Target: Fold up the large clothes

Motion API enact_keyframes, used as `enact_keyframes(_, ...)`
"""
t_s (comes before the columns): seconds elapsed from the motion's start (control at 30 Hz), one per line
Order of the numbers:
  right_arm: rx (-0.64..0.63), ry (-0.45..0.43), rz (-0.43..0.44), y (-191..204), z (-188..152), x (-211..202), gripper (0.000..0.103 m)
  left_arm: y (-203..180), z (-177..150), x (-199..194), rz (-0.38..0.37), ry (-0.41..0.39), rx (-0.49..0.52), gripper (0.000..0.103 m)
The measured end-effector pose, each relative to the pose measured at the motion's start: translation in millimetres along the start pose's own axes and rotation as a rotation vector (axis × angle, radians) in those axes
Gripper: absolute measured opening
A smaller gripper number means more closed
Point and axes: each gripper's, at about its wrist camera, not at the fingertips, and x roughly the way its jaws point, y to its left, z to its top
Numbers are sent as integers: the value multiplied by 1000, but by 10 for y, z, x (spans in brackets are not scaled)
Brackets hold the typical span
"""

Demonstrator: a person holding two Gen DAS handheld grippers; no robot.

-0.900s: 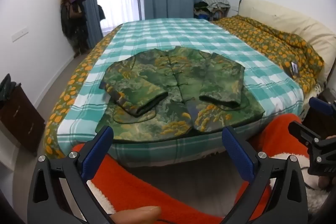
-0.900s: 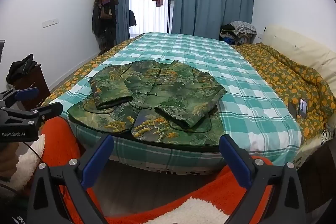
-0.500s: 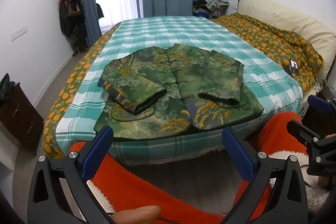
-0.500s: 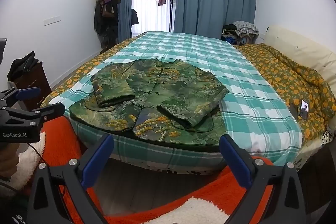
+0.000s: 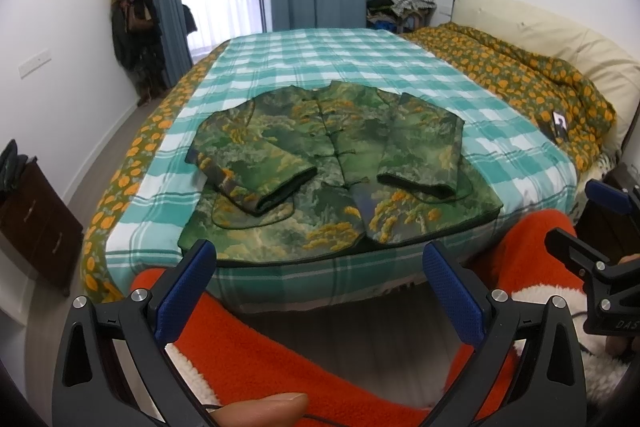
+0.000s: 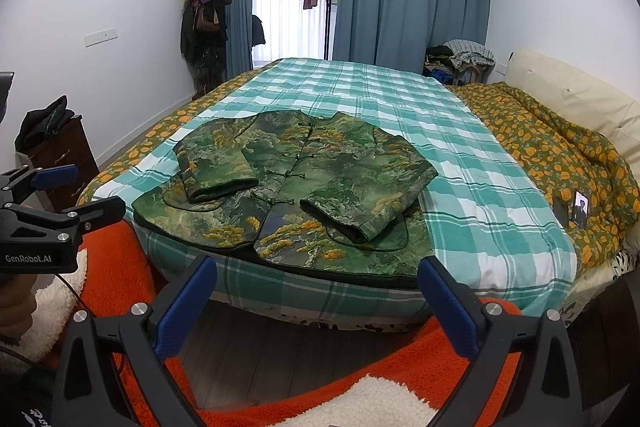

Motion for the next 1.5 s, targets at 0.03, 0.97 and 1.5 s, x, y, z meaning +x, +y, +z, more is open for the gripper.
enact_keyframes(0.03, 0, 0, 0, 10, -2, 4, 102, -5, -8, -13, -1, 2, 0, 103)
enact_keyframes(0.97, -2, 6, 2, 6, -5, 16, 102, -23, -169, 54, -9, 23, 1, 103)
enact_keyframes(1.5, -1, 8, 1, 19, -8, 19, 102, -17, -146, 64, -9, 30, -1, 103)
